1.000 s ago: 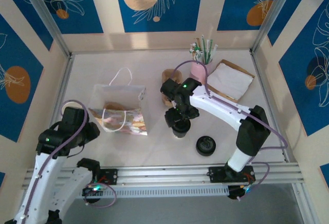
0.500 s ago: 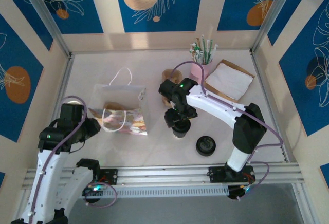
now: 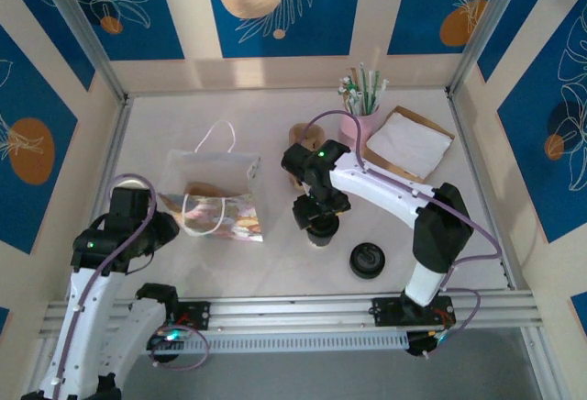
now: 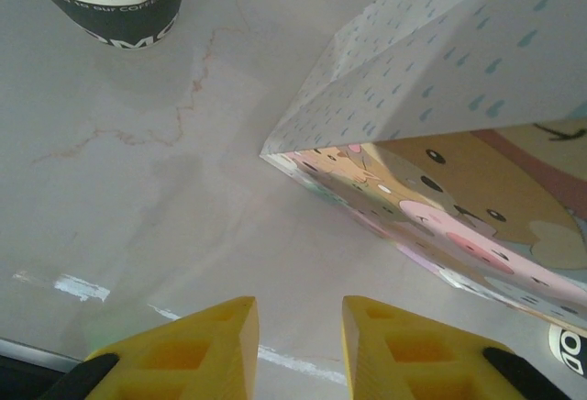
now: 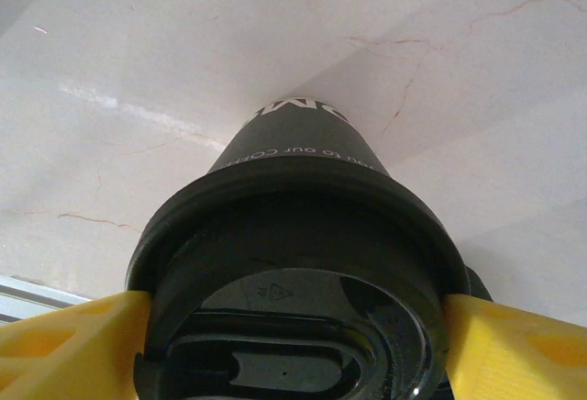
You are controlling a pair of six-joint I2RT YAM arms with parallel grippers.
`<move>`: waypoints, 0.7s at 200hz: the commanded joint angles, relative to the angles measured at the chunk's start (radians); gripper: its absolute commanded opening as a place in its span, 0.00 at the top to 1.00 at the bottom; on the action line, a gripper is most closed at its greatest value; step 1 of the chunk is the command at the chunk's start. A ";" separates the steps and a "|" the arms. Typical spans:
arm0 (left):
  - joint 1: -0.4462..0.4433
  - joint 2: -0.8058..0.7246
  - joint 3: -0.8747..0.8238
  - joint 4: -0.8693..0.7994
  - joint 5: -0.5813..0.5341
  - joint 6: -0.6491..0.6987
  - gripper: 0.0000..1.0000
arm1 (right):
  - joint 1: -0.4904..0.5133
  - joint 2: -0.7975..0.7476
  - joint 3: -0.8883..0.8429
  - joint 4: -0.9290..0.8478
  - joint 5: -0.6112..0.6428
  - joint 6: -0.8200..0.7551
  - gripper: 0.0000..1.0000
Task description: Pack the takeout coffee
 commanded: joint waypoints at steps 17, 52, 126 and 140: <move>0.013 0.009 -0.025 0.048 -0.047 -0.023 0.72 | 0.010 0.026 0.013 -0.024 -0.008 -0.010 0.22; 0.013 0.017 -0.031 0.074 -0.072 -0.026 0.73 | 0.018 0.022 0.023 -0.043 0.005 -0.005 0.32; 0.014 0.003 0.011 0.032 -0.053 -0.031 0.70 | 0.051 -0.058 0.117 -0.136 0.025 0.023 0.36; 0.014 -0.025 0.037 -0.027 -0.063 -0.036 0.70 | 0.056 -0.080 0.139 -0.160 0.036 0.033 0.36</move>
